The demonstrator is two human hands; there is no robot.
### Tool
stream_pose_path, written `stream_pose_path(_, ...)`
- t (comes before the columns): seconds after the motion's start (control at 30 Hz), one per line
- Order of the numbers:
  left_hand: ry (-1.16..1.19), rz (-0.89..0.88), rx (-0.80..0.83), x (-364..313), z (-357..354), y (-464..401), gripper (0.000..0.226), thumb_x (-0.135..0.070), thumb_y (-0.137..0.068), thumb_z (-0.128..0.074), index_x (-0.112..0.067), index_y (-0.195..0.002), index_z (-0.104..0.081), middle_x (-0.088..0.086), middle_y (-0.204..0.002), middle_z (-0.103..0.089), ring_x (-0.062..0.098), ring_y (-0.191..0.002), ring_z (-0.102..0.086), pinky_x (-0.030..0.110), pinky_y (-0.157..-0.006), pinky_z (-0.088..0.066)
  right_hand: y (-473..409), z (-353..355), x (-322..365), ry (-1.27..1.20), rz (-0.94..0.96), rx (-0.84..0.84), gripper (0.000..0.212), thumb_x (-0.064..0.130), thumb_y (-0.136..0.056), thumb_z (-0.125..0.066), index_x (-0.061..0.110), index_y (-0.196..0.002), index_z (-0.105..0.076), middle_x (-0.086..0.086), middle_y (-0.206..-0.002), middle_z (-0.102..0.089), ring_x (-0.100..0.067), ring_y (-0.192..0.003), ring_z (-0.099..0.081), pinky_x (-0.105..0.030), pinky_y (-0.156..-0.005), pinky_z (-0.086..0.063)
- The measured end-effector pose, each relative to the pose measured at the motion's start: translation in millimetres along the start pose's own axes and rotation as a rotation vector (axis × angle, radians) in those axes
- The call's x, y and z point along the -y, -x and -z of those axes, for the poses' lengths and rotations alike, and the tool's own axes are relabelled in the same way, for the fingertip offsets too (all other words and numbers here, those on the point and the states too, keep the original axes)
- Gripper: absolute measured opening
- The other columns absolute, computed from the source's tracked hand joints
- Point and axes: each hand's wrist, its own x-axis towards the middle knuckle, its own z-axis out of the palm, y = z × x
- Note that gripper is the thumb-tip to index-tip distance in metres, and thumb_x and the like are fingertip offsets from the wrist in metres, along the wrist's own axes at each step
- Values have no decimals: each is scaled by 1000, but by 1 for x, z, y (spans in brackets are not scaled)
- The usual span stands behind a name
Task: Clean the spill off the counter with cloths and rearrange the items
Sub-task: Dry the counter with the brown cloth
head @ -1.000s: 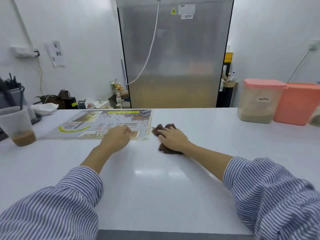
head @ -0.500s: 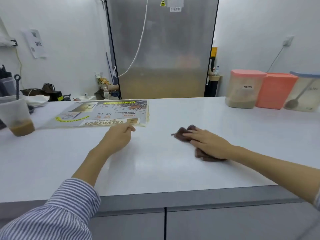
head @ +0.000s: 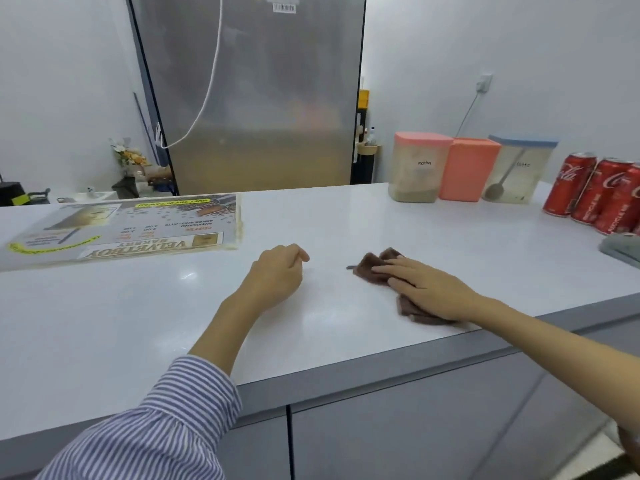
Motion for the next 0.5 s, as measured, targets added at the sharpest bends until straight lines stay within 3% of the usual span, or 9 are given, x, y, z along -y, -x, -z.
stream_pose_path(0.17, 14, -25, 7, -3, -5, -11, 34, -16, -98, -29, -17, -118, -56, 4, -121, -55, 20, -107, -50, 28, -85, -39, -44, 3, -55, 172, -460, -198, 41, 27, -98, -28, 20, -133, -49, -3, -139, -48, -29, -129, -39, -41, -103, -32)
stream_pose_path(0.2, 8, -21, 17, -4, -7, -16, 34, -16, -98, -29, -17, -118, -56, 5, -122, -54, 19, -105, -50, 28, -82, -38, -52, -2, -47, 200, -446, -208, 40, 28, -97, -28, 19, -128, -52, -4, -137, -51, -30, -125, -43, -41, -103, -30)
stream_pose_path(0.27, -10, -11, 40, -10, -12, -27, 35, -16, -98, -28, -16, -120, -54, 6, -123, -54, 18, -102, -48, 27, -82, -37, -58, -12, -20, 208, -238, -193, 38, 30, -98, -29, 19, -123, -55, -3, -134, -54, -29, -121, -47, -40, -106, -27)
stream_pose_path(0.37, -52, -12, 54, -22, -19, -48, 35, -17, -98, -28, -15, -123, -53, 7, -126, -53, 21, -111, -48, 27, -86, -38, -44, -19, 16, 126, 69, -118, 40, 37, -100, -32, 28, -136, -47, 8, -145, -43, -17, -131, -38, -31, -112, -21)
stream_pose_path(0.5, -104, 22, 57, -25, -19, -79, 35, -18, -98, -28, -15, -125, -51, 7, -128, -51, 23, -114, -47, 31, -90, -38, -41, -3, -18, 24, 3, -63, 43, 37, -102, -30, 34, -144, -34, 18, -152, -27, -4, -143, -16, -22, -112, -12)
